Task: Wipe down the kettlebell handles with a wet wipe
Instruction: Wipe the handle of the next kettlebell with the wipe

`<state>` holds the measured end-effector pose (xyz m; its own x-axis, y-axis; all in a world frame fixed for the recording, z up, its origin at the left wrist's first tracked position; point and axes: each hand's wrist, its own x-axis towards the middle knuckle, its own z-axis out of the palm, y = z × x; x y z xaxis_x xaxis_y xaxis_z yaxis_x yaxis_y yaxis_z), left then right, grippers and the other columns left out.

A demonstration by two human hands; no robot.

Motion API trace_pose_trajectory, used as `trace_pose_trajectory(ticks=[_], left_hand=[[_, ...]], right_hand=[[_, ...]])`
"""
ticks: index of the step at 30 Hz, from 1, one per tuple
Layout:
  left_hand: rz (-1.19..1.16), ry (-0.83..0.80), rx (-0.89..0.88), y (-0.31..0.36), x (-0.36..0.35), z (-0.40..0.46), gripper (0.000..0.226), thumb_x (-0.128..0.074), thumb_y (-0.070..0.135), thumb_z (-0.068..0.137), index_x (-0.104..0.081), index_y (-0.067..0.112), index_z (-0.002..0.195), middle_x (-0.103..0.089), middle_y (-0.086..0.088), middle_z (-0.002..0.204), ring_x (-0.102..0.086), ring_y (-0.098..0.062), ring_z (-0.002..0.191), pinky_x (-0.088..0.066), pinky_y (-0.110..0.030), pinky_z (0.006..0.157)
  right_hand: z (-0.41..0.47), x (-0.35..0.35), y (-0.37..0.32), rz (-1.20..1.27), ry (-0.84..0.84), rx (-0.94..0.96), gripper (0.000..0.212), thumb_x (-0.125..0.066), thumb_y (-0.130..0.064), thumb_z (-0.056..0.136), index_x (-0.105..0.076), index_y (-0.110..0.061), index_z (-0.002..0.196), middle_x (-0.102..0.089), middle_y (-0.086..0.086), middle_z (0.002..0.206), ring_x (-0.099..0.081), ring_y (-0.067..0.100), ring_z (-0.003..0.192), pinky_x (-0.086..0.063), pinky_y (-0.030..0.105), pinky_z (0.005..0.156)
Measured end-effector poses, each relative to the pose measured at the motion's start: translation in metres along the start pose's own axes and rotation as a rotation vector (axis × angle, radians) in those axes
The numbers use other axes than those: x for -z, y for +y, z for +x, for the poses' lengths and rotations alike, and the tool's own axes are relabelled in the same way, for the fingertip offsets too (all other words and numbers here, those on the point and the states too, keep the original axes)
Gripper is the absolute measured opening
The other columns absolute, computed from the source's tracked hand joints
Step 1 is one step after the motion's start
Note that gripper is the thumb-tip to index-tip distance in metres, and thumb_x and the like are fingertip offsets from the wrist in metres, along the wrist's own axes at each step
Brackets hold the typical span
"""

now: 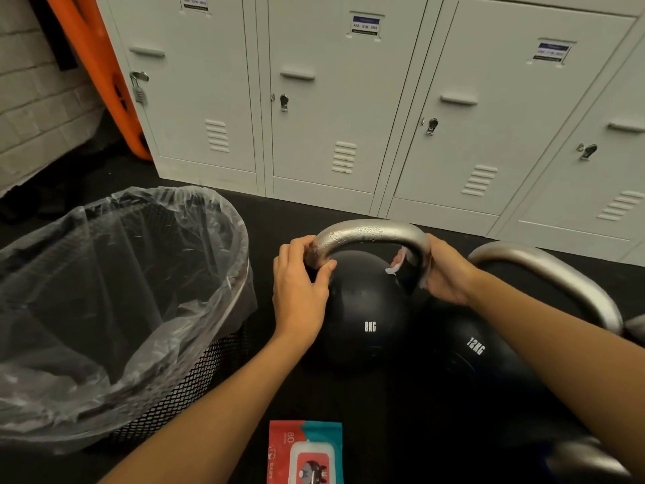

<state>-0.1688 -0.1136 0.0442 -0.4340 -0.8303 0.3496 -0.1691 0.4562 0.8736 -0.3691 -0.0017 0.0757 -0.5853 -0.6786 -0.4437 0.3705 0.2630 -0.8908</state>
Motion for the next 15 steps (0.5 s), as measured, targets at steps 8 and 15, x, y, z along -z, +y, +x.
trace_pose_trajectory(ticks=[8,15], left_hand=[[-0.009,-0.003,0.015,0.002,0.000,0.000,0.033,-0.069,0.022,0.086,-0.054,0.024,0.115,-0.047,0.011,0.107,-0.045,-0.007,0.104,-0.043,-0.027,0.085],[-0.012,-0.003,0.016,0.001,0.000,0.000,0.034,-0.070,0.023,0.085,-0.053,0.026,0.115,-0.047,0.011,0.107,-0.044,-0.006,0.103,-0.045,-0.029,0.085]], right_hand=[[-0.010,-0.021,0.012,0.260,0.294,-0.056,0.029,-0.038,-0.018,0.101,-0.064,-0.007,0.101,-0.066,0.008,0.089,-0.063,0.019,0.086,-0.050,0.029,0.074],[-0.012,-0.027,0.022,0.260,0.465,-0.010,0.024,-0.037,-0.016,0.101,-0.057,-0.009,0.113,-0.060,0.007,0.102,-0.058,0.017,0.095,-0.046,0.027,0.088]])
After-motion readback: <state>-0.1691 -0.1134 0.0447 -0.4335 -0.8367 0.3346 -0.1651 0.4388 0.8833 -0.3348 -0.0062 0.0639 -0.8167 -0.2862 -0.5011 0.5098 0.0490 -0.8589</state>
